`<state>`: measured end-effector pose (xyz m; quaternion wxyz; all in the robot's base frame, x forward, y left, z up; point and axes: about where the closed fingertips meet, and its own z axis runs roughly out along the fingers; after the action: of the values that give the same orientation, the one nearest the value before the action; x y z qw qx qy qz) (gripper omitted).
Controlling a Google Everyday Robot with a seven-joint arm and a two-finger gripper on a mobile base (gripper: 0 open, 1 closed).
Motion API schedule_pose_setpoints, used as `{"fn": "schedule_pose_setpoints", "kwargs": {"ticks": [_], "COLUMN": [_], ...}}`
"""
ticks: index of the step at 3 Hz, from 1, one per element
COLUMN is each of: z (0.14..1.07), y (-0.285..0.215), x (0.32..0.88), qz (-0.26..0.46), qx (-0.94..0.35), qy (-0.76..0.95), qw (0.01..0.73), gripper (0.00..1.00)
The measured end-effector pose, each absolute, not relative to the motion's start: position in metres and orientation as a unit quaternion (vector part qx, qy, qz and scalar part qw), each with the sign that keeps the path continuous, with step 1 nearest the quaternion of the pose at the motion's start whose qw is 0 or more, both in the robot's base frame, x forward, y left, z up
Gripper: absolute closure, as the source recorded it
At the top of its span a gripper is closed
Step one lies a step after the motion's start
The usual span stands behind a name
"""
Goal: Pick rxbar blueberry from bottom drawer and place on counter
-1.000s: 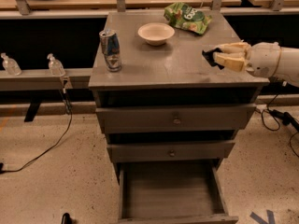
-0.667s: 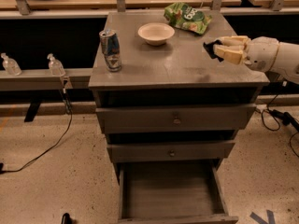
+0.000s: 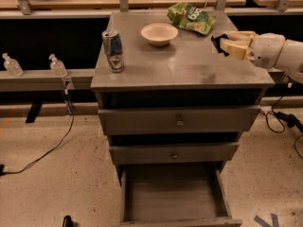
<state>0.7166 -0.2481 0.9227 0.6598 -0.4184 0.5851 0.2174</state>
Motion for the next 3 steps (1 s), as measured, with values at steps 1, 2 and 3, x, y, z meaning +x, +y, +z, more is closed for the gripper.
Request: {"fn": "schedule_pose_setpoints", "kwargs": {"ticks": [1,2,3], "z": [0.9224,0.9221,0.9219], "y": [-0.2439,-0.2404,-0.2364], "x": [0.7174,0.7182,0.7190], "qz": [0.220,0.222,0.224], "qx": [-0.420,-0.422,-0.423], "qy": [0.584,0.583,0.582], "qw": [0.659,0.658,0.658], "gripper": [0.39,0.16,0.00]}}
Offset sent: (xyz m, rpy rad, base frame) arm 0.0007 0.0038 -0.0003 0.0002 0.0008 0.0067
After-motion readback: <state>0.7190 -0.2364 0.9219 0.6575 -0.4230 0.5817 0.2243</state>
